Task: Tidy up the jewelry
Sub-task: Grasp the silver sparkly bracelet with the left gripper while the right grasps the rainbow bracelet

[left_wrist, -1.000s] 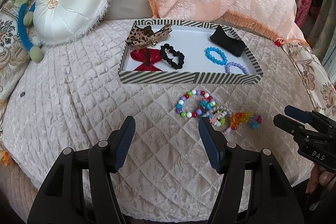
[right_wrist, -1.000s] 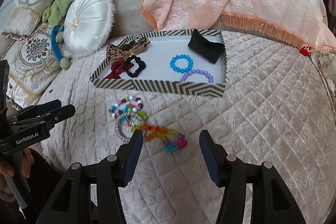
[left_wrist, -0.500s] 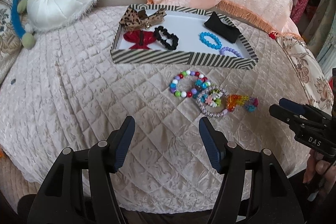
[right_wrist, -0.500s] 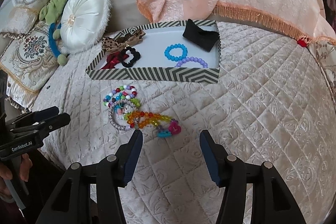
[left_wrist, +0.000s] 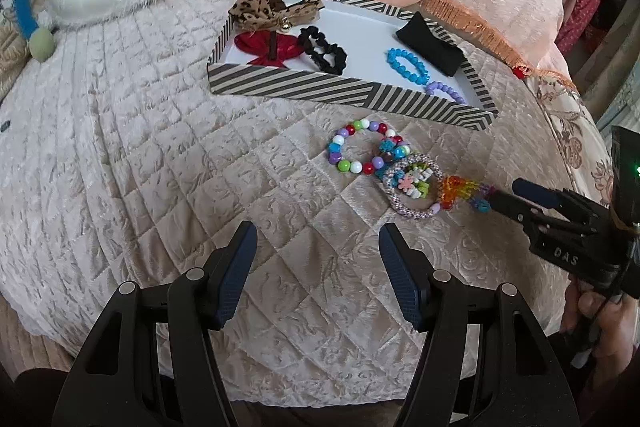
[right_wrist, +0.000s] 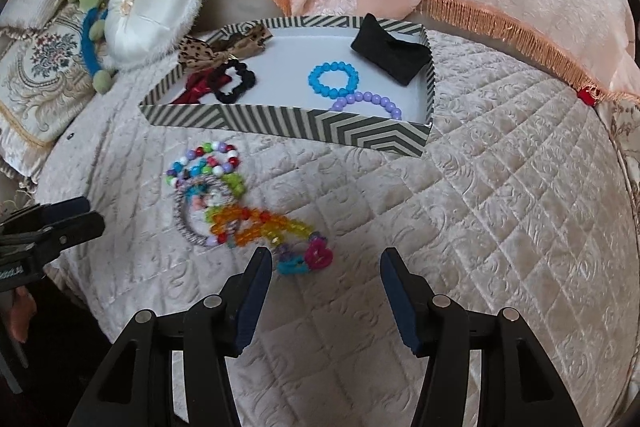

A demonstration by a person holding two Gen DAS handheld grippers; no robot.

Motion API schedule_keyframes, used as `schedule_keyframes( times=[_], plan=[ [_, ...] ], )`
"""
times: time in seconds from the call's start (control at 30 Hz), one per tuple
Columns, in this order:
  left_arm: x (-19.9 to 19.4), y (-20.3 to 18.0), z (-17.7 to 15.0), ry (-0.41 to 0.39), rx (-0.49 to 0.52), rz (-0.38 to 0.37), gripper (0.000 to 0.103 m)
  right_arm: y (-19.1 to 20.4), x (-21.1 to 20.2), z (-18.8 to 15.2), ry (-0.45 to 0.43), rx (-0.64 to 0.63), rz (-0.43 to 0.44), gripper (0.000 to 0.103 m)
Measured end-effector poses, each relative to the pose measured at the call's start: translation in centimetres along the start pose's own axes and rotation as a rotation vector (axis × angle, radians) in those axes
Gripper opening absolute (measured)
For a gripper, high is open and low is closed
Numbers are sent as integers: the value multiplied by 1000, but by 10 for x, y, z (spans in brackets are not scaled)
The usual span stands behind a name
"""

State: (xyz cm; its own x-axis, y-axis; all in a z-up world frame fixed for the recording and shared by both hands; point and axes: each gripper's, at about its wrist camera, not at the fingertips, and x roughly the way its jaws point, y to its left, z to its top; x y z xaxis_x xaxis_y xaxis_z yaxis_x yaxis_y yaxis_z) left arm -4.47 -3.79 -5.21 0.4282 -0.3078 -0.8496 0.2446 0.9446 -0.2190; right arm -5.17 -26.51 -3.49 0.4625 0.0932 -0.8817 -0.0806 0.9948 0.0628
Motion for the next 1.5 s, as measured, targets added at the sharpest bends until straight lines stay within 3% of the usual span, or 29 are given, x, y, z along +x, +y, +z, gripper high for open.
schedule_keyframes(
  times=[0.33,0.5,0.57,0.8,1.03,1.13,1.3,1.5],
  plan=[
    [10,7,9,16,-32,-16,63,-3,23,8,25,-4,17,50],
    [17,0,13,26,-19,-30,63,-12,24,7,23,25,25,14],
    [21,-6,14,34,-19,-39,63,-16,22,6,19,32,27,9],
    [36,-24,21,59,-13,-37,63,-39,12,1,10,114,-3,9],
    [55,-39,28,57,-19,-15,63,-48,13,-2,17,157,36,9],
    [62,-45,28,52,-2,-1,48,-51,15,-3,19,171,53,9],
    [64,-54,26,39,30,-23,11,-49,14,-1,9,170,66,9],
    [48,-45,19,21,44,-19,8,-42,1,-1,-37,157,88,9]
  ],
)
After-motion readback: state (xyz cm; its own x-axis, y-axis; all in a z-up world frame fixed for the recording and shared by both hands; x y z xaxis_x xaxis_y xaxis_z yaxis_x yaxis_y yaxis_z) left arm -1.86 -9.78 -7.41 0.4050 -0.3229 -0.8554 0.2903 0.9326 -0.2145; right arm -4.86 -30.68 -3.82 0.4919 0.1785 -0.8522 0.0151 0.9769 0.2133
